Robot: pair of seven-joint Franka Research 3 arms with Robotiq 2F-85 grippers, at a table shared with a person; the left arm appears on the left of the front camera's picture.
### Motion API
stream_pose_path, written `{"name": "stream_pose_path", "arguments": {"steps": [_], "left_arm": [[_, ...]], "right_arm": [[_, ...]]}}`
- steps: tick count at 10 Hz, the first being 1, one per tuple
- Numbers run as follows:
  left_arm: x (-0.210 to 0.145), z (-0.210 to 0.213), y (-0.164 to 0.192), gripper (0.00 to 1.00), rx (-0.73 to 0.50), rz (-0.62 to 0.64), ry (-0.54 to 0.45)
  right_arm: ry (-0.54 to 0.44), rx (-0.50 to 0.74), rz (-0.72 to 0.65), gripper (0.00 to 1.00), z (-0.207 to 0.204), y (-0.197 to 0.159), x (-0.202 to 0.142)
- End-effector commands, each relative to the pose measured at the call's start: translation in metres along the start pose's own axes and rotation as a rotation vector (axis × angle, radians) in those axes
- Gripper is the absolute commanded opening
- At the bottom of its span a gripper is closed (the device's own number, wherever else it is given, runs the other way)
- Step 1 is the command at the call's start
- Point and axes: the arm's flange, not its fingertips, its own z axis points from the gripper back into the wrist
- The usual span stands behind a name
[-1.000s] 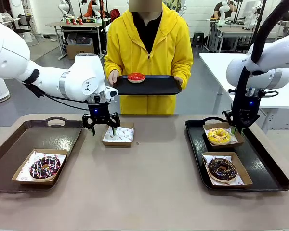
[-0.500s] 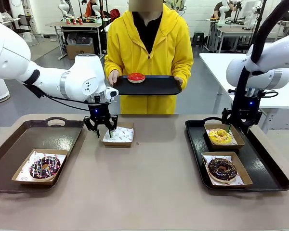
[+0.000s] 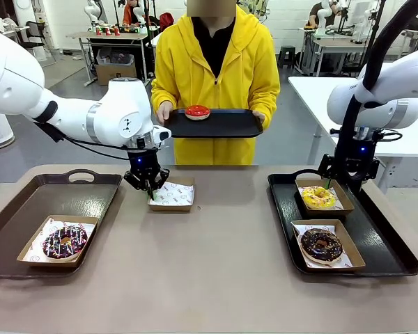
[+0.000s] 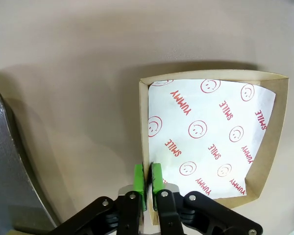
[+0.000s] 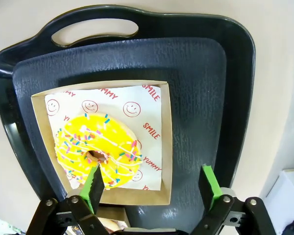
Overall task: Individually package the donuts and arrange them on the tray.
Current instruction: Place the picked Paper togo box on the Handle tray while simultaneously picking up another Paper togo box from the table with the other hand.
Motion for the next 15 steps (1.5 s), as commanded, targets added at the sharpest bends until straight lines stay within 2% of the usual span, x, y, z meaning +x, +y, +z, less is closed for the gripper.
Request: {"name": "stream_pose_path", "arguments": {"steps": [1,4,6,8,10,13,15], "left_arm": [[0.003,0.001,0.000,0.00,-0.001,0.024,0.008],[0.003,0.004,0.001,0.00,0.003,0.023,0.006],[-0.006,0.022,-0.004,0.00,-0.018,0.001,0.033],[-0.022,0.071,-0.012,0.00,-0.053,-0.053,-0.001],[-0.027,0.118,-0.023,0.00,-0.009,-0.075,-0.082],[-0.025,0.167,-0.045,0.00,0.008,-0.096,-0.135],[-0.015,0.182,-0.055,0.00,0.012,-0.082,-0.137]], "right_arm": [[0.002,0.035,0.015,1.00,0.002,-0.001,0.002],[-0.010,0.041,0.011,1.00,0.005,-0.003,-0.002],[-0.002,0.100,-0.043,1.00,0.020,-0.012,-0.018],[-0.029,0.277,-0.034,1.00,0.053,-0.046,-0.056],[-0.028,0.508,0.012,1.00,0.073,-0.092,-0.086],[-0.108,0.774,0.074,1.00,0.079,-0.157,-0.137],[-0.178,0.895,0.054,1.00,0.074,-0.193,-0.167]]}}
